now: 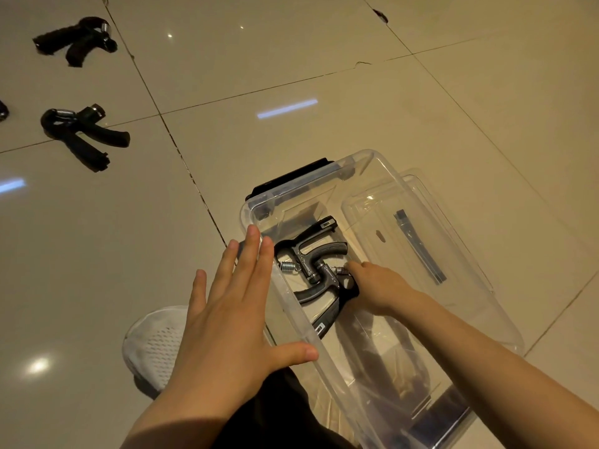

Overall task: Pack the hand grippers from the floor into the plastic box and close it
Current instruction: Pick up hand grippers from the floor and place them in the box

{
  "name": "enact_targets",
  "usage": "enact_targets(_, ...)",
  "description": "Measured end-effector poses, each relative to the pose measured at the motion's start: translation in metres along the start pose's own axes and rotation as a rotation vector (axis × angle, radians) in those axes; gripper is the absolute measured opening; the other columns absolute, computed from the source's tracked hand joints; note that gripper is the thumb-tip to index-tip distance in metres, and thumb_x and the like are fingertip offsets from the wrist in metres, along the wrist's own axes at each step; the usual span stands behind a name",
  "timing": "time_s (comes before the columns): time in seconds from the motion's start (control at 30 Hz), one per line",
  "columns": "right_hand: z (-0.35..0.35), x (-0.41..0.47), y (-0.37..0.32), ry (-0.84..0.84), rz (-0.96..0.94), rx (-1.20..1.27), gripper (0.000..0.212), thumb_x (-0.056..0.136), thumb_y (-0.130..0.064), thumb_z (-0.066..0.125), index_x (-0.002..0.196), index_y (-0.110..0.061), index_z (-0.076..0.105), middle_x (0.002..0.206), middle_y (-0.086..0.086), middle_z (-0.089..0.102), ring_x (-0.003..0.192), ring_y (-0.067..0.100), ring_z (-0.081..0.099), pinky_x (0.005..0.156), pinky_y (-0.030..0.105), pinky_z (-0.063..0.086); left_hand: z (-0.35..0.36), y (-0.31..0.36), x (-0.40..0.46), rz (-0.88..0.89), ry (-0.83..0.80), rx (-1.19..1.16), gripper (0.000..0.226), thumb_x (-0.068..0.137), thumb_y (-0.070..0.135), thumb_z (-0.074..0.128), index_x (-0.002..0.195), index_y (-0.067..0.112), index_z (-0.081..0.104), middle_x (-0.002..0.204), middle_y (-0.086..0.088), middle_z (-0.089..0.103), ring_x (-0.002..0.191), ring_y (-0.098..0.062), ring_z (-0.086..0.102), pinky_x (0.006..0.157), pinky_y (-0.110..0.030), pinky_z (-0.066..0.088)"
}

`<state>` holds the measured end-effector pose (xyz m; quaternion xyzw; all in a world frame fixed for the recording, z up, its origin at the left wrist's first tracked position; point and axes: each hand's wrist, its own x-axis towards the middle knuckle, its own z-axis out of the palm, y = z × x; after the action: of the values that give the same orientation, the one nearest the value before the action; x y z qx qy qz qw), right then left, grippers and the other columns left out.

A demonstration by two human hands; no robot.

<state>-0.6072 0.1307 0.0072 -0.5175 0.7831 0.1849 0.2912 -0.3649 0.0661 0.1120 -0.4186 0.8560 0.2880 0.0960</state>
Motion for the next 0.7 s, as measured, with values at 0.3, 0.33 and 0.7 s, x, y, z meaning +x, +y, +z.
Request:
enact_targets(0.3, 0.0066, 0.0053, -0.0001, 0.033, 0.039, 0.232, 0.069, 0.072, -0.039, 0.076, 0.129, -0.018, 0.042, 0.121, 0.007, 0.043, 0.097, 0.02, 0.047, 0.076, 0.027, 0.038, -0.0004, 0.0024, 0.0008, -0.014, 0.013, 0.005, 0.131, 0.048, 0.087, 0.045, 0.128, 0.035, -0.045, 0.127, 0.019, -0.057, 0.126, -0.006, -0.042, 0.112, -0.041, -0.013)
enact_targets(0.33, 0.0087, 0.0035, 0.0001, 0.011, 0.008, 0.229, 0.077, 0.07, -0.04, 0.077, 0.132, -0.018, 0.039, 0.125, 0.007, 0.039, 0.102, 0.022, 0.047, 0.08, 0.028, 0.04, -0.0004, 0.0023, 0.0008, -0.014, 0.013, 0.006, 0.131, 0.048, 0.088, 0.044, 0.128, 0.035, -0.045, 0.127, 0.019, -0.057, 0.126, -0.006, -0.042, 0.112, -0.042, -0.012)
enact_targets(0.7, 0.012, -0.0003, -0.0009, 0.07, -0.073, 0.024, 0.09, 0.059, -0.058, 0.078, 0.127, -0.016, 0.038, 0.124, 0.007, 0.042, 0.099, 0.024, 0.048, 0.071, 0.03, 0.039, 0.004, -0.0004, 0.0005, 0.001, 0.053, -0.04, 0.129, 0.046, 0.086, 0.047, 0.125, 0.04, -0.045, 0.129, 0.022, -0.054, 0.127, -0.005, -0.041, 0.113, -0.042, -0.011)
